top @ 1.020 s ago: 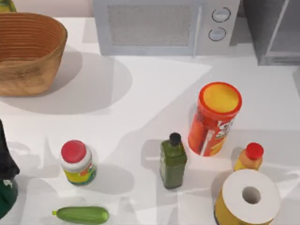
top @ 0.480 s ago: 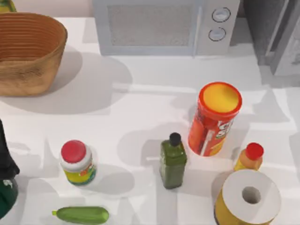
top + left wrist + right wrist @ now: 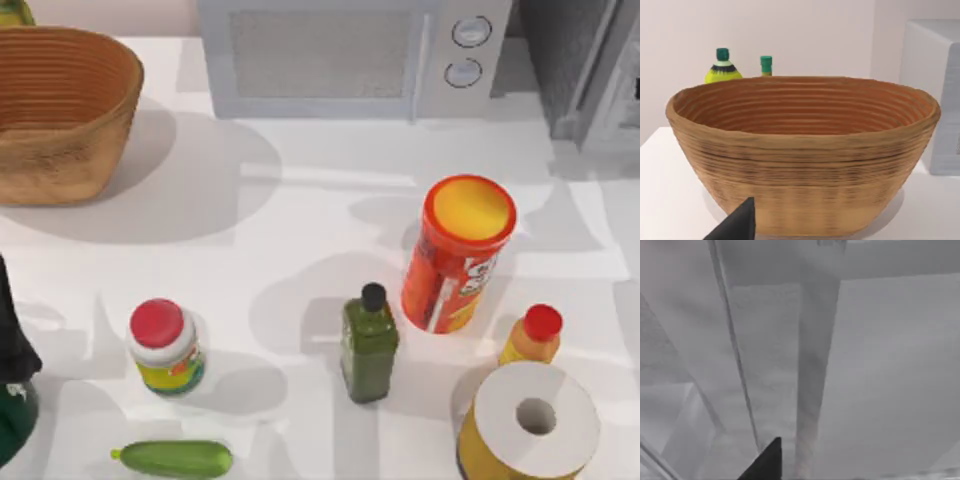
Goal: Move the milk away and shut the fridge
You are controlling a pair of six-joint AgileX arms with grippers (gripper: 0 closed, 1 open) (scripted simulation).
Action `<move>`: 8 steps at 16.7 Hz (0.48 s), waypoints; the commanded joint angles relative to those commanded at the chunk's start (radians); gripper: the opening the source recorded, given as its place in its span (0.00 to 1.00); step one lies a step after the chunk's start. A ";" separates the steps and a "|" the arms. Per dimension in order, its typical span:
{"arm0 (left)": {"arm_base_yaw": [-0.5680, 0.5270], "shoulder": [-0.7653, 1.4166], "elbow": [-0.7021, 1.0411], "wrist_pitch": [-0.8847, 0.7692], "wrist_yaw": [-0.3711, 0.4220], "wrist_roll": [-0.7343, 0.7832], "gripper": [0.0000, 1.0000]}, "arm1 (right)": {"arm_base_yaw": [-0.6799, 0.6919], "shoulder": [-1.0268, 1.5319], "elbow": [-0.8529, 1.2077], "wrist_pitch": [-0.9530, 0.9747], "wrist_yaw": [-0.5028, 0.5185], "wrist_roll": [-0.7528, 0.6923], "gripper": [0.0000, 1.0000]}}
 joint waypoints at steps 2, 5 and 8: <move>0.000 0.000 0.000 0.000 0.000 0.000 1.00 | -0.001 0.072 0.079 -0.016 0.001 0.001 1.00; 0.000 0.000 0.000 0.000 0.000 0.000 1.00 | 0.000 0.196 0.258 -0.048 0.003 0.002 1.00; 0.000 0.000 0.000 0.000 0.000 0.000 1.00 | 0.001 0.294 0.384 -0.074 0.004 0.002 1.00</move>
